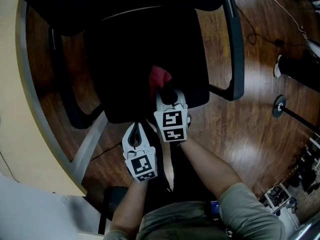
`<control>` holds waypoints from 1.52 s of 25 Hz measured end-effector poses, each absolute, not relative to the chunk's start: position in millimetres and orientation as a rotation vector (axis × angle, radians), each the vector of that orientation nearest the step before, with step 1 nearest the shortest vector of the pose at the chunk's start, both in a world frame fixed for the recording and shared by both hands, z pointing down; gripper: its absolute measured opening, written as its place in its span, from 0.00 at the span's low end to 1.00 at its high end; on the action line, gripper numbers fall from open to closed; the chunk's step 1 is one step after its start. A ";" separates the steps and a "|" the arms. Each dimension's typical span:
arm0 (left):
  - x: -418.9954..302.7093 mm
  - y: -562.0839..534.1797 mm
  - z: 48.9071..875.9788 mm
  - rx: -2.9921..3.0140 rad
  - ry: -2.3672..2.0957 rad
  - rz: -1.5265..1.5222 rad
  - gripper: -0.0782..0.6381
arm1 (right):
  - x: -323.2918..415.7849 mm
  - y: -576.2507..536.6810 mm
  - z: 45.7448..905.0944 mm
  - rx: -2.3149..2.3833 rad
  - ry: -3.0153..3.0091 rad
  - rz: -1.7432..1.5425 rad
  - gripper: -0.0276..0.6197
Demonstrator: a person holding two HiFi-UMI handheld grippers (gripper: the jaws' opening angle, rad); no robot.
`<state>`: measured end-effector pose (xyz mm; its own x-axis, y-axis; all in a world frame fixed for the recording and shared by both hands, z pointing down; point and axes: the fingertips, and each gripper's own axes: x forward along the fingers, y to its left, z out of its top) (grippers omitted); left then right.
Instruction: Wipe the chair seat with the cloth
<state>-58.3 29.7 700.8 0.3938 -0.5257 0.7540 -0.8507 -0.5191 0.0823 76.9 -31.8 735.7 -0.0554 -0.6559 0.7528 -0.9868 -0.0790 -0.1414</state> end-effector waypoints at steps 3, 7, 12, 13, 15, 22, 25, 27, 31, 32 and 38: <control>-104.7 25.1 701.8 2.139 -1.259 0.949 0.12 | 5.2 -44.5 731.7 1.620 -1.889 0.936 0.14; -160.7 28.1 702.2 2.062 -1.330 0.943 0.12 | -81.1 -40.3 736.7 1.418 -1.989 0.925 0.14; -212.0 33.8 707.3 2.008 -1.349 0.941 0.12 | -153.6 -27.3 747.2 1.253 -2.015 0.896 0.14; -219.9 35.5 709.7 2.005 -1.349 0.943 0.12 | -162.3 -24.4 750.1 1.233 -2.010 0.891 0.14; -232.0 36.9 714.0 1.999 -1.351 0.943 0.12 | -174.3 -19.3 756.8 1.211 -1.996 0.890 0.14; -239.2 35.6 724.9 2.008 -1.327 0.935 0.12 | -180.2 -8.9 785.6 1.195 -1.930 0.902 0.14; -231.3 37.1 727.8 2.023 -1.303 0.944 0.12 | -171.0 -7.2 789.8 1.217 -1.921 0.904 0.14; -224.6 35.4 729.5 2.042 -1.287 0.950 0.12 | -162.9 -8.2 790.3 1.245 -1.913 0.914 0.14; -206.1 32.6 728.0 2.085 -1.258 0.962 0.12 | -142.1 -6.1 787.9 1.304 -1.890 0.936 0.14; -200.0 32.2 726.7 2.096 -1.249 0.963 0.12 | -135.5 -4.8 787.2 1.318 -1.882 0.940 0.14; -154.6 34.0 721.8 2.163 -1.182 0.964 0.12 | -79.8 5.9 784.1 1.419 -1.811 0.960 0.14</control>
<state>-154.6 34.0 721.8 0.3759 -0.5129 0.7718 -0.8592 -0.5049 0.0829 -79.8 5.9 784.1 -0.2145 -0.5105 0.8327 -0.9757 0.1510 -0.1588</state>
